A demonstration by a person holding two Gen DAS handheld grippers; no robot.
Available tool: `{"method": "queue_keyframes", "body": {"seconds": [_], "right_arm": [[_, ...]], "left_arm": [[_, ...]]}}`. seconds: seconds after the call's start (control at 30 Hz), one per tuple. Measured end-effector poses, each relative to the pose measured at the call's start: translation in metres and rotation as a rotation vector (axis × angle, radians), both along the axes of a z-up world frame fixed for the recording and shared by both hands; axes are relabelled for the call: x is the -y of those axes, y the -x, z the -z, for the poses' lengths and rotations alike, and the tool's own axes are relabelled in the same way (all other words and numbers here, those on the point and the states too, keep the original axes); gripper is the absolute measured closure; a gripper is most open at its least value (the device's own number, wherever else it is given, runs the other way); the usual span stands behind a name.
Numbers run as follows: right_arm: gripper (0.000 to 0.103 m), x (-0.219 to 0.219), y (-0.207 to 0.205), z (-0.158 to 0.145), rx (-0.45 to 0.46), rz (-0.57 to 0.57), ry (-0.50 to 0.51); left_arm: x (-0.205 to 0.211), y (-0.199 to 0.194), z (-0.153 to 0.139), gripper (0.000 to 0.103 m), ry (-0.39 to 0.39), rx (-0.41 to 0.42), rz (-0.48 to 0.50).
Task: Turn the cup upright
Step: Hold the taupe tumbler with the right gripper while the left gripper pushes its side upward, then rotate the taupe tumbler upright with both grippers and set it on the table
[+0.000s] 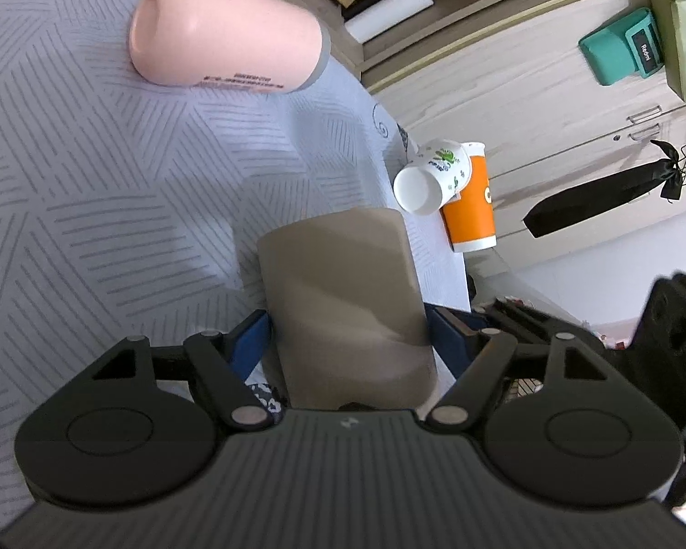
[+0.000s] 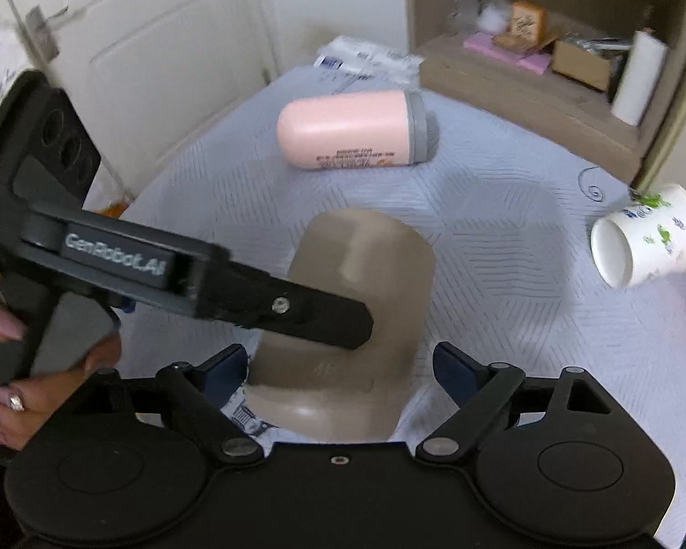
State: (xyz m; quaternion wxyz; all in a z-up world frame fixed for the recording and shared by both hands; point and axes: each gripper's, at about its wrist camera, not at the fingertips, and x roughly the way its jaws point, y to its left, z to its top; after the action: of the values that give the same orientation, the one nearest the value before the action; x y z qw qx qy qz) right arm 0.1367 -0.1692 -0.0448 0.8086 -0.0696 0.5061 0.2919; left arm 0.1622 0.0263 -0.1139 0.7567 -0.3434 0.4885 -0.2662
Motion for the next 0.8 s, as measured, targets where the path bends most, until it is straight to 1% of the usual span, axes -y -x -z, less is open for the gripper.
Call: {"method": "queue_keyframes", "body": {"seconds": [0.1, 0.2, 0.27, 0.33, 0.37, 0.47, 0.63, 0.8], "right_arm": [[0.014, 0.003, -0.011, 0.005, -0.074, 0.002, -0.035], [0.016, 0.011, -0.018, 0.011, -0.123, 0.027, -0.11], [0.016, 0.017, -0.018, 0.013, -0.123, 0.037, -0.146], [0.016, 0.025, -0.012, 0.014, -0.115, 0.062, -0.182], [0.016, 0.027, -0.006, 0.014, -0.1, 0.071, -0.193], [0.016, 0.032, 0.019, 0.012, -0.012, 0.064, -0.203], [0.016, 0.035, 0.046, 0.013, 0.114, 0.052, -0.205], [0.017, 0.037, 0.069, 0.016, 0.209, 0.055, -0.206]], "left_arm": [[0.002, -0.001, -0.001, 0.027, -0.008, -0.002, 0.011], [0.005, -0.003, -0.003, 0.028, -0.02, 0.003, 0.021], [0.009, -0.001, -0.006, 0.028, -0.045, 0.024, 0.023], [0.015, 0.004, -0.012, 0.028, -0.083, 0.065, 0.034], [0.02, 0.009, -0.016, 0.028, -0.108, 0.096, 0.043], [0.032, 0.022, -0.027, 0.028, -0.179, 0.182, 0.082], [0.046, 0.043, -0.037, 0.028, -0.244, 0.268, 0.131], [0.062, 0.063, -0.048, 0.029, -0.335, 0.359, 0.17]]}}
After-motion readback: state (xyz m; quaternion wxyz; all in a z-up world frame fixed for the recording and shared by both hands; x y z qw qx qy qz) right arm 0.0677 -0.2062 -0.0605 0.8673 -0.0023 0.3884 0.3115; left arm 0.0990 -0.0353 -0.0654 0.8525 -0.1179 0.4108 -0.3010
